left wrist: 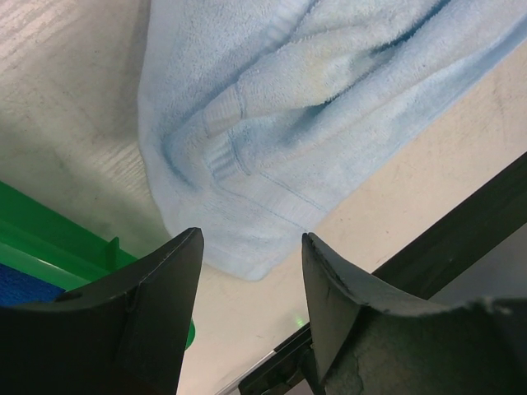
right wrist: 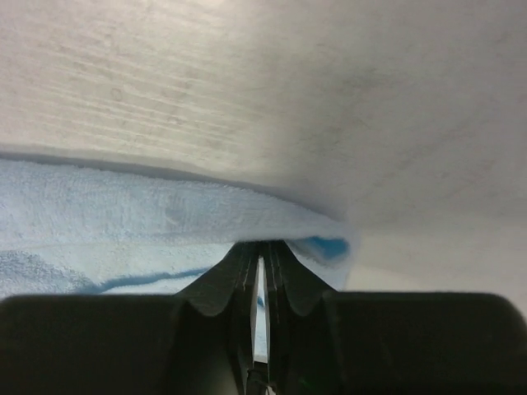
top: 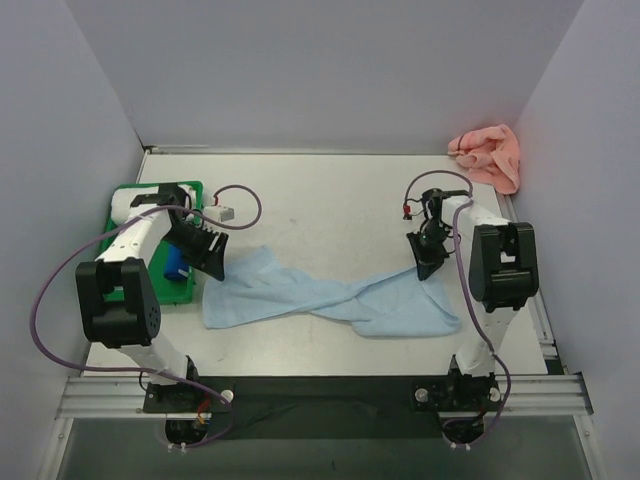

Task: Roll the towels
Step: Flatten the towel

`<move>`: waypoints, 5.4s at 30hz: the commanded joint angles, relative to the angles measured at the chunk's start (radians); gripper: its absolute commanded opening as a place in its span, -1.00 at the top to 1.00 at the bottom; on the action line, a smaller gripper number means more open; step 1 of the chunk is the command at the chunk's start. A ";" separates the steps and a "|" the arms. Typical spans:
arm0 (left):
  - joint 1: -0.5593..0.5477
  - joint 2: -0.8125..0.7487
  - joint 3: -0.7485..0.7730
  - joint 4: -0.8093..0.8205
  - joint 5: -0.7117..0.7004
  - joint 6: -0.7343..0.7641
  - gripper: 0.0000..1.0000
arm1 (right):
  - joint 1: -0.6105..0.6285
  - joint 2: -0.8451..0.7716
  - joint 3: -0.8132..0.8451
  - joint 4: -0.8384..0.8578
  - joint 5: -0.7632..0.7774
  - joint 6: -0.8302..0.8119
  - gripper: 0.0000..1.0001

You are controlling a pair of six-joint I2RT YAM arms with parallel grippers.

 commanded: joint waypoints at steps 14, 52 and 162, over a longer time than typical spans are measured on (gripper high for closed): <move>-0.103 -0.161 -0.100 -0.119 -0.009 0.366 -0.15 | -0.228 -0.088 0.097 -0.061 -0.016 -0.093 1.00; -0.266 -0.242 -0.243 0.131 -0.124 0.293 1.00 | -0.358 -0.242 0.174 -0.124 -0.194 -0.149 1.00; -0.183 -0.014 -0.407 0.283 -0.352 0.012 0.46 | -0.309 -0.087 -0.232 -0.018 0.258 -0.393 0.66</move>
